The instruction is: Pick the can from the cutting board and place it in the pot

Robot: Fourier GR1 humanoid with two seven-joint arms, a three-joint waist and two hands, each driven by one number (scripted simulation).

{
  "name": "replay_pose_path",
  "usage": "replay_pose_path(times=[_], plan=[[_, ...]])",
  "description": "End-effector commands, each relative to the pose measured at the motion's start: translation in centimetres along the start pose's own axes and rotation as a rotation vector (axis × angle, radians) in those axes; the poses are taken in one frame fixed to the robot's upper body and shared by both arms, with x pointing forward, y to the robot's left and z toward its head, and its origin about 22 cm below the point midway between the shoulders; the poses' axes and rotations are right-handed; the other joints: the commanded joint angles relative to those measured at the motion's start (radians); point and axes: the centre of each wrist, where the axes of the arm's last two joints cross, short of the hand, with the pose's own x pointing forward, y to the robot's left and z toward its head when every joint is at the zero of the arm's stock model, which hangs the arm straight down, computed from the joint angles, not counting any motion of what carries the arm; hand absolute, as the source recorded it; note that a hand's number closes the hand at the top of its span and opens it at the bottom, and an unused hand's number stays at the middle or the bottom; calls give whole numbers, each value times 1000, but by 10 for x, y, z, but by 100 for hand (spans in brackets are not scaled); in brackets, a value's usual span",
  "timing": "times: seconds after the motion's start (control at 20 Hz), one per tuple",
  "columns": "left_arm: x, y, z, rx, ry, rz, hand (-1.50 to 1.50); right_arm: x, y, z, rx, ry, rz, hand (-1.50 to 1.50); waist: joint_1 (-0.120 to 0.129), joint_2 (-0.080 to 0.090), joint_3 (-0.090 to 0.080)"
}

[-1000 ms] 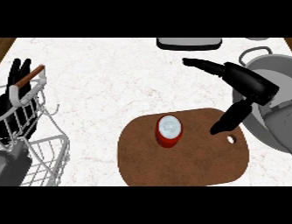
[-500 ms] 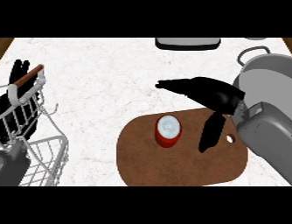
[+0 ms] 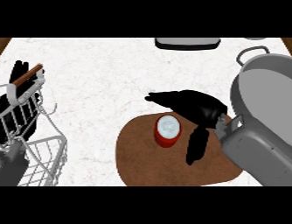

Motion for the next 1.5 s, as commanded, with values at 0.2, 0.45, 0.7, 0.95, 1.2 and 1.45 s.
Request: replay_pose_path(times=[0.2,0.45,0.7,0.95,1.2,1.45], plan=[[-9,10,5,-137,18,-161,0,-2,16,-2,-9,104,51,-150,-6,2,5],[6,0,0,-121,4,-172,0,5,32,-21,-7,97,42,-150,1,4,6],[2,8,0,-138,17,-171,0,-1,33,-29,-12,100,63,-150,4,6,5],[8,11,2,-134,13,-181,0,-18,50,-25,-5,137,52,-150,1,4,6],[18,-6,-2,-128,12,-167,0,-13,46,-36,35,78,151,150,4,7,7],[15,2,-5,-138,14,-151,0,-7,67,-44,24,5,182,150,0,6,5]])
